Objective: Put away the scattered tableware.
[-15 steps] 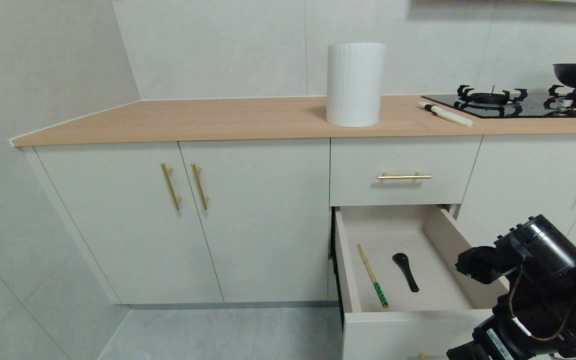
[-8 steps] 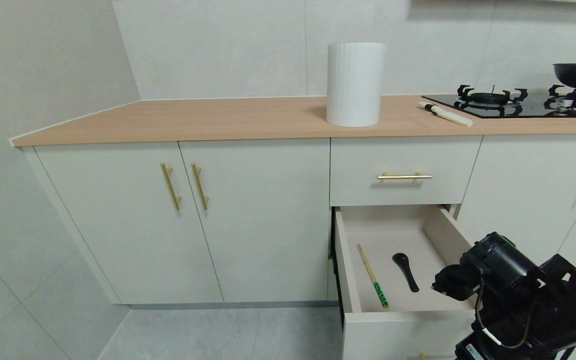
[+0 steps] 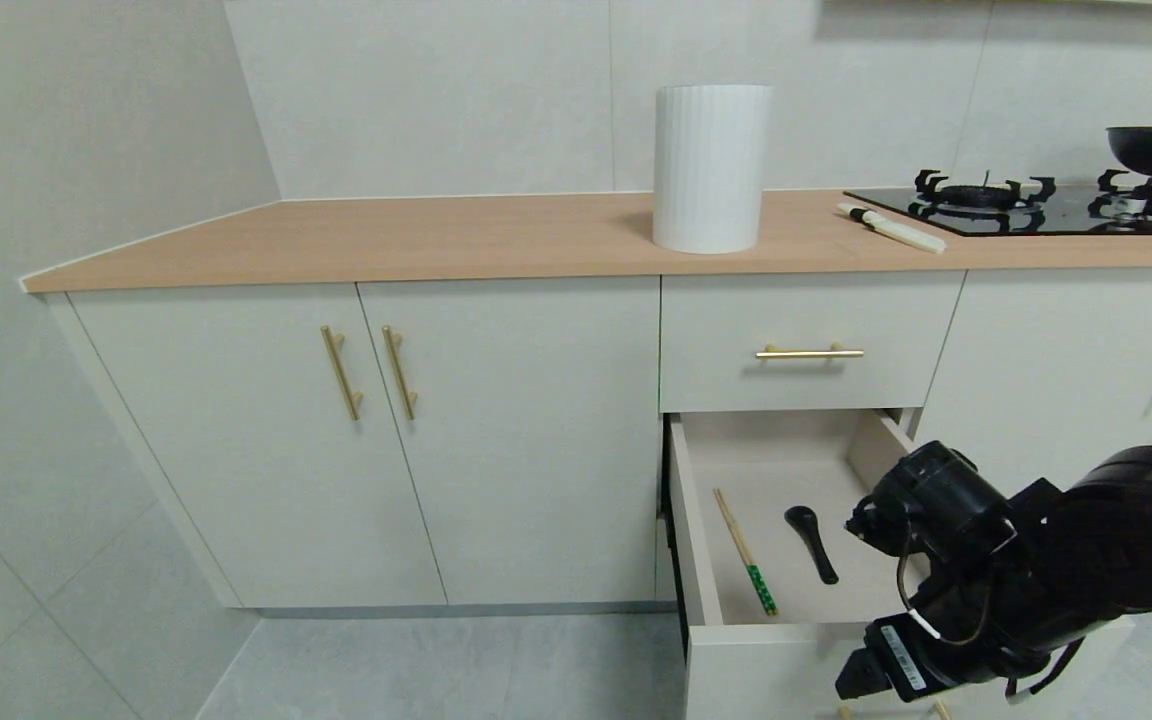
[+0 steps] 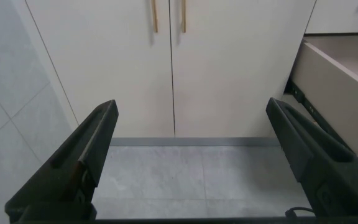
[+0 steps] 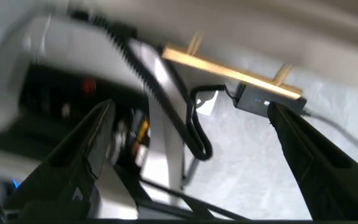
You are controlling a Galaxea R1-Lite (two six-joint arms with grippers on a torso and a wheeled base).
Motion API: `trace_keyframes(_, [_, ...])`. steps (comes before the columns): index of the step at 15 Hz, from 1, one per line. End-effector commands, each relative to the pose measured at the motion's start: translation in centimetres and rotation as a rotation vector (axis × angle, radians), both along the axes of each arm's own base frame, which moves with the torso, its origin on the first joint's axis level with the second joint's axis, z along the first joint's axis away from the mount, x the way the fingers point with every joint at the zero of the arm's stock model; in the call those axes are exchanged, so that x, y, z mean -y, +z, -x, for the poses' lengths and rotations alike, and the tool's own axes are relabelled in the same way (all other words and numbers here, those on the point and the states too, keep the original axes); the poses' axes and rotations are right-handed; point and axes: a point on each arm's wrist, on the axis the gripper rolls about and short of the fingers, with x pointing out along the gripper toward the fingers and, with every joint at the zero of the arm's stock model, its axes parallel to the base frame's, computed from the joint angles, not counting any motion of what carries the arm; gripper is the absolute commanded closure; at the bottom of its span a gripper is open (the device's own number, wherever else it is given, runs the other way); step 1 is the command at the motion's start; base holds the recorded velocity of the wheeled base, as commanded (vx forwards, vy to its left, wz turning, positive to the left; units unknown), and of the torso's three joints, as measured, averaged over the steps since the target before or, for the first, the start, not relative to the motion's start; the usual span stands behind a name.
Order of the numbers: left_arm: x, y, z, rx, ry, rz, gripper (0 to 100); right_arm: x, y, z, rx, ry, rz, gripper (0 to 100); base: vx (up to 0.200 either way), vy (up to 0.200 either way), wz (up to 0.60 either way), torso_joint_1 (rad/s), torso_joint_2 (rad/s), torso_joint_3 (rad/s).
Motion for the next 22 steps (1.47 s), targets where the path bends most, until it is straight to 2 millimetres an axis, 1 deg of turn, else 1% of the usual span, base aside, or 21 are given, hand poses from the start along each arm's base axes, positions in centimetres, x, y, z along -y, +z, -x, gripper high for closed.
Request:
trace_keyframes(1, [0.0, 0.0, 0.0, 0.0, 0.001, 0.0, 0, -0.3, -0.7, -1.1, -0.009, -0.045, 0.021, 0, 0.0, 0.0, 0.0, 0.0, 0.0, 0.0])
trace_keyframes(3, [0.0, 0.0, 0.0, 0.0, 0.001, 0.0, 0, -0.3, -1.0, -1.3, -0.003, -0.057, 0.043, 0, 0.0, 0.0, 0.0, 0.0, 0.0, 0.0])
trace_keyframes(7, [0.0, 0.0, 0.0, 0.0, 0.001, 0.0, 0, -0.1, -0.9, -2.0, 0.022, -0.086, 0.05, 0, 0.0, 0.0, 0.0, 0.0, 0.0, 0.0])
trace_keyframes(12, [0.0, 0.0, 0.0, 0.0, 0.001, 0.0, 0, 0.9, -1.0, -3.3, 0.073, -0.144, 0.043, 0, 0.0, 0.0, 0.0, 0.0, 0.0, 0.0])
trace_keyframes(15, [0.0, 0.0, 0.0, 0.0, 0.001, 0.0, 0, 1.1, -2.3, -4.9, 0.103, -0.17, 0.029, 0, 0.0, 0.0, 0.0, 0.0, 0.0, 0.0])
trace_keyframes(16, [0.0, 0.0, 0.0, 0.0, 0.001, 0.0, 0, 1.0, -2.5, -5.6, 0.131, -0.175, 0.017, 0, 0.0, 0.0, 0.0, 0.0, 0.0, 0.0])
trace_keyframes(19, [0.0, 0.0, 0.0, 0.0, 0.001, 0.0, 0, 0.9, -2.6, -7.2, 0.163, -0.188, 0.004, 0, 0.0, 0.0, 0.0, 0.0, 0.0, 0.0])
trace_keyframes(20, [0.0, 0.0, 0.0, 0.0, 0.001, 0.0, 0, 1.0, -2.6, -8.0, 0.178, -0.191, 0.002, 0, 0.0, 0.0, 0.0, 0.0, 0.0, 0.0])
trace_keyframes(22, [0.0, 0.0, 0.0, 0.0, 0.001, 0.0, 0, 0.6, -2.4, -9.8, 0.211, -0.185, -0.006, 0, 0.0, 0.0, 0.0, 0.0, 0.0, 0.0])
